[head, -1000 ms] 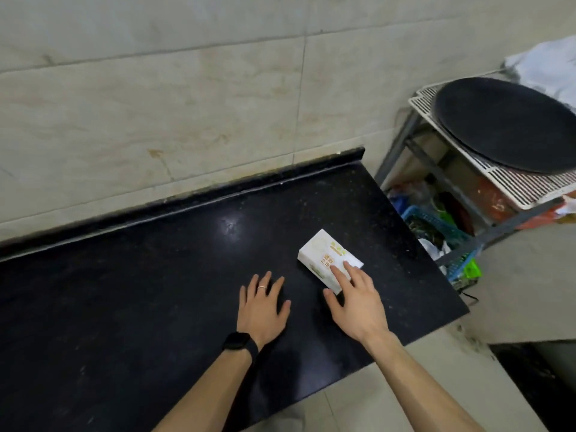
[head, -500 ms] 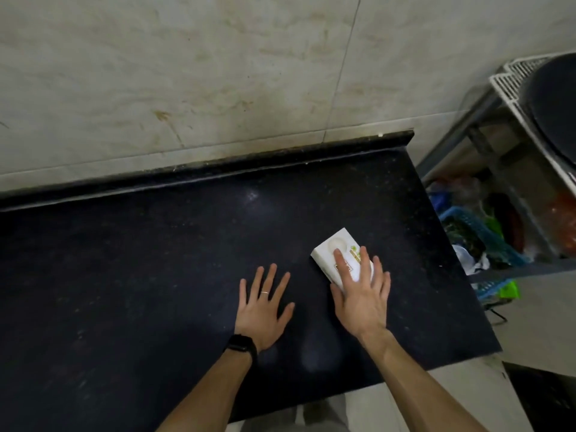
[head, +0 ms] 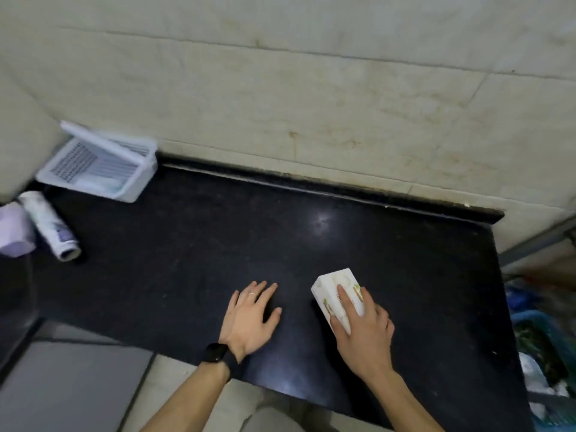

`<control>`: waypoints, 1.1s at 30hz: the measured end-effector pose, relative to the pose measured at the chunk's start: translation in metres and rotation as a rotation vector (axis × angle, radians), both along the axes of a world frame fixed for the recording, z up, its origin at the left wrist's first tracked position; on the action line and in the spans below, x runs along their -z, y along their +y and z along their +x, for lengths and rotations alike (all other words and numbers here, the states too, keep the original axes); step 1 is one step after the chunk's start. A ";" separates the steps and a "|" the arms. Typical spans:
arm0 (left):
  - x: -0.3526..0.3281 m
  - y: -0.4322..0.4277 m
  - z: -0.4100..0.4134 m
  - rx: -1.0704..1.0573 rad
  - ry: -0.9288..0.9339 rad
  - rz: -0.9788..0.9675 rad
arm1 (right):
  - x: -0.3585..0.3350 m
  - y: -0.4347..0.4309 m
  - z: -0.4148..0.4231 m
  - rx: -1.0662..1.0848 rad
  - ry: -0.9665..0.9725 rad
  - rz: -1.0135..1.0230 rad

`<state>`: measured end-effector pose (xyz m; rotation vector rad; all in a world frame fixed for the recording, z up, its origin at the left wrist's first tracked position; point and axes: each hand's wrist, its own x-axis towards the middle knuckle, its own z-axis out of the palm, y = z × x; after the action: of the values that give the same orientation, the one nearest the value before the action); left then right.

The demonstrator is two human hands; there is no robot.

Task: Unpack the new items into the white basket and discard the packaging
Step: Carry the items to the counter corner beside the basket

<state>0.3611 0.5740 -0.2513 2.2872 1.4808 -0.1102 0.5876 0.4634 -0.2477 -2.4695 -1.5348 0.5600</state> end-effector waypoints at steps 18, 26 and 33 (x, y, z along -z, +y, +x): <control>-0.075 -0.057 -0.377 -0.754 -0.073 0.258 | -0.073 0.115 -0.355 -0.721 0.070 0.153; -0.117 -0.015 -0.503 -0.790 -0.091 0.431 | -0.111 0.164 -0.481 -0.721 0.094 0.243; -0.106 0.036 -0.573 -0.841 -0.102 0.368 | -0.107 0.216 -0.545 -0.763 0.104 0.202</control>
<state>-0.2116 0.6102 -0.1449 1.6667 2.4087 0.5475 0.0430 0.6794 -0.1403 -1.6227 -2.3312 0.5803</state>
